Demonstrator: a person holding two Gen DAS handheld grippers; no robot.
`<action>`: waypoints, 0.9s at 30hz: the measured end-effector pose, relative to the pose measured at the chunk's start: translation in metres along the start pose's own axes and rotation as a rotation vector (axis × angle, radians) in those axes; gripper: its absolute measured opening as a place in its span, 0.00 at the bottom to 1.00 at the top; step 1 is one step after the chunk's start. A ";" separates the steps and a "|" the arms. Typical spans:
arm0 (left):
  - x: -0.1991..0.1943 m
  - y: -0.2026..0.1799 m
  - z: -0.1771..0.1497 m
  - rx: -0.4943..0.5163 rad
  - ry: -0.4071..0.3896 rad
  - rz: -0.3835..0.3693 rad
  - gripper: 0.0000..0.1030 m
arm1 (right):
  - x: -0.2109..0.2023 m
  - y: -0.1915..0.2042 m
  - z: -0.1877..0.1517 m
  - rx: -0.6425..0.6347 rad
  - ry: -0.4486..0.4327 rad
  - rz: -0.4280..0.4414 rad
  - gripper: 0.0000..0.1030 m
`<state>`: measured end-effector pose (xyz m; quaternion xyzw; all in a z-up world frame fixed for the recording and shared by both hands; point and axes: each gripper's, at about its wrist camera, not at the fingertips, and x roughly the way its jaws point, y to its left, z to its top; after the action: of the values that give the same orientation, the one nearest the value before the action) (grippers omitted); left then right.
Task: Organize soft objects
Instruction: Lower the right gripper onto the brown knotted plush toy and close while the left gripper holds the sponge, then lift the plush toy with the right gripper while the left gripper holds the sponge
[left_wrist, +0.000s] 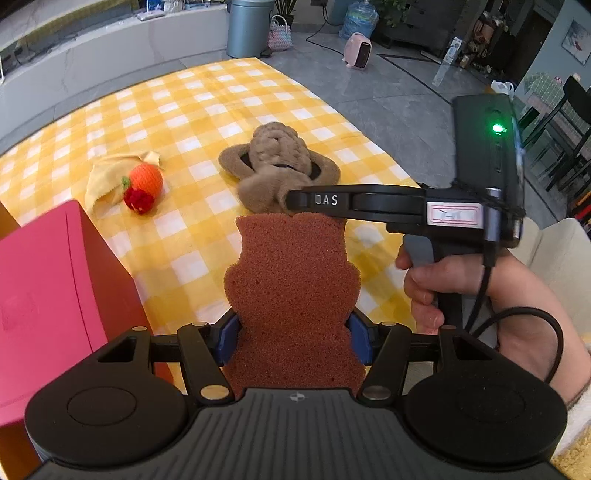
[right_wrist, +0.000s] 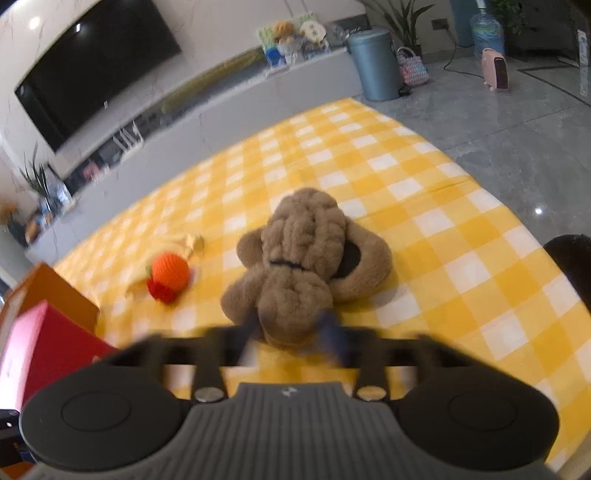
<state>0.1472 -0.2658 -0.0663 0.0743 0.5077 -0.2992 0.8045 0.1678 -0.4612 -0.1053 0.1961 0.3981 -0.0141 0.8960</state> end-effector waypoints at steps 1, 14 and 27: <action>-0.001 0.000 -0.002 -0.007 -0.005 -0.006 0.67 | -0.002 0.000 0.000 -0.015 0.003 0.003 0.17; -0.020 0.007 -0.004 -0.114 -0.123 0.005 0.67 | -0.011 0.003 0.001 -0.056 -0.028 -0.045 0.13; -0.047 0.020 -0.017 -0.142 -0.233 0.046 0.67 | -0.058 -0.007 0.006 -0.043 -0.128 -0.073 0.76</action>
<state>0.1310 -0.2232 -0.0373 -0.0066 0.4288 -0.2505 0.8679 0.1316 -0.4774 -0.0626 0.1611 0.3470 -0.0505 0.9226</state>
